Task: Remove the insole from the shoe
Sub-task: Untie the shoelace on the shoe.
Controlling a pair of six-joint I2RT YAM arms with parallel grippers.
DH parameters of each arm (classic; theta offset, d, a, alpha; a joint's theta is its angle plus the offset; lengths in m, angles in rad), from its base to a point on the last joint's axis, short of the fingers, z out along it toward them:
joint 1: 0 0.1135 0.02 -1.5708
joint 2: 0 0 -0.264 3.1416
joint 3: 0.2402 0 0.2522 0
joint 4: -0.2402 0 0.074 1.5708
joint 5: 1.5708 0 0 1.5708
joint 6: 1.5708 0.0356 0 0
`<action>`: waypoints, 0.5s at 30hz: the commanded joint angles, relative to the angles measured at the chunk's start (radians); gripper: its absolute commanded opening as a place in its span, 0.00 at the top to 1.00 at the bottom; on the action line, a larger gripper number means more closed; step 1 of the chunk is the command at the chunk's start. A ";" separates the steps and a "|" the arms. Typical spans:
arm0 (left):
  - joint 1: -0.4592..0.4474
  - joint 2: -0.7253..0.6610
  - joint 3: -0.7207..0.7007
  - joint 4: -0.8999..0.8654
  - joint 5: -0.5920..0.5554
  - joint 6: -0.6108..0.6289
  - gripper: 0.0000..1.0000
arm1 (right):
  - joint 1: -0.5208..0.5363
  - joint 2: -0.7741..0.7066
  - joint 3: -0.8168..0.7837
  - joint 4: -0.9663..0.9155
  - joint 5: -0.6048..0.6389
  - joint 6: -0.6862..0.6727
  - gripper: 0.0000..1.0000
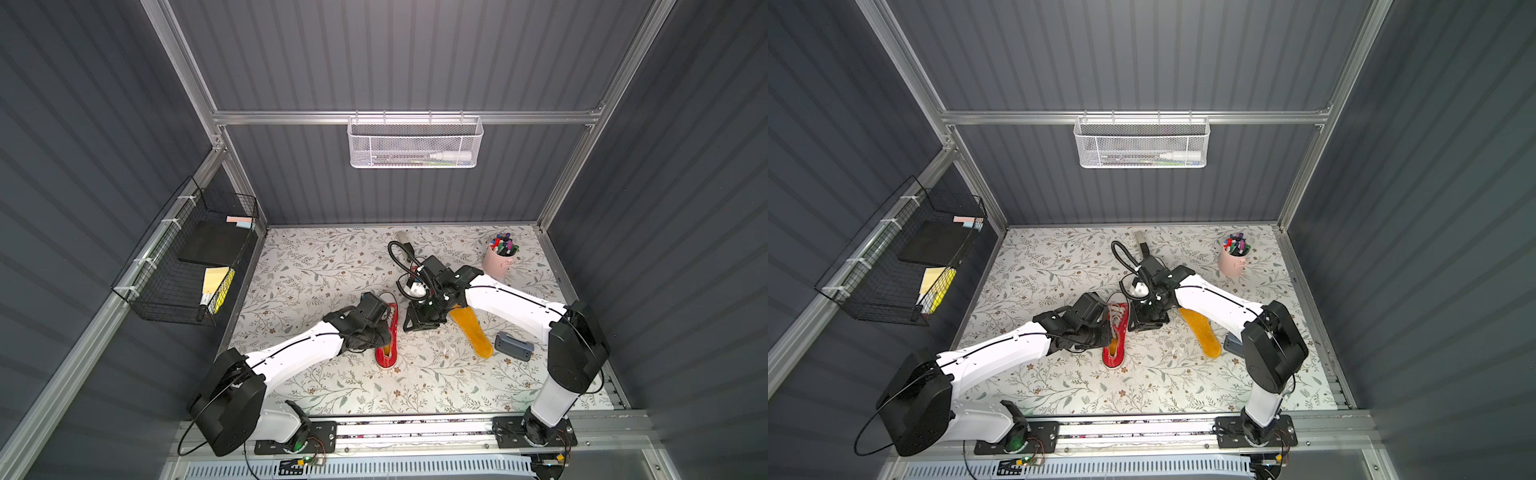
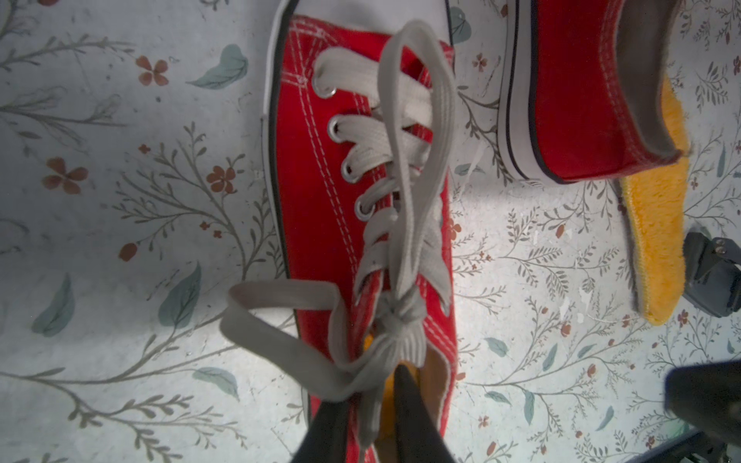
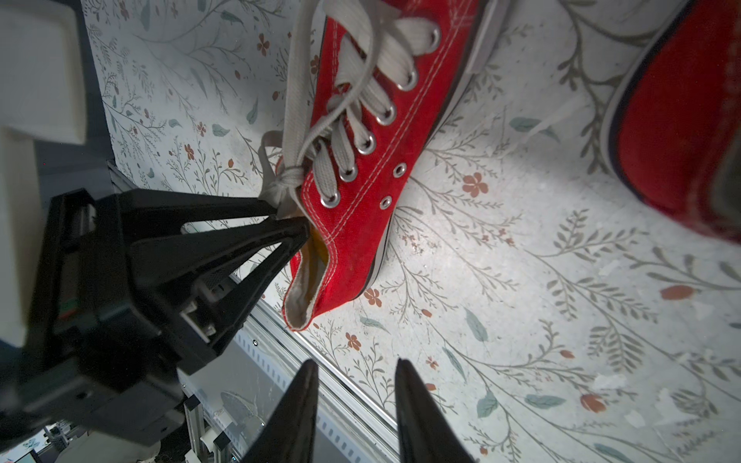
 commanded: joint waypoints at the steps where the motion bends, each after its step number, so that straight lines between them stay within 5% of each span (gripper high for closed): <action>1: 0.001 0.007 0.035 -0.037 -0.004 0.034 0.83 | 0.000 -0.023 -0.015 -0.012 0.016 0.003 0.64; 15: 0.001 0.001 0.078 -0.067 -0.011 0.036 1.00 | 0.012 0.029 -0.001 0.020 -0.051 0.000 0.56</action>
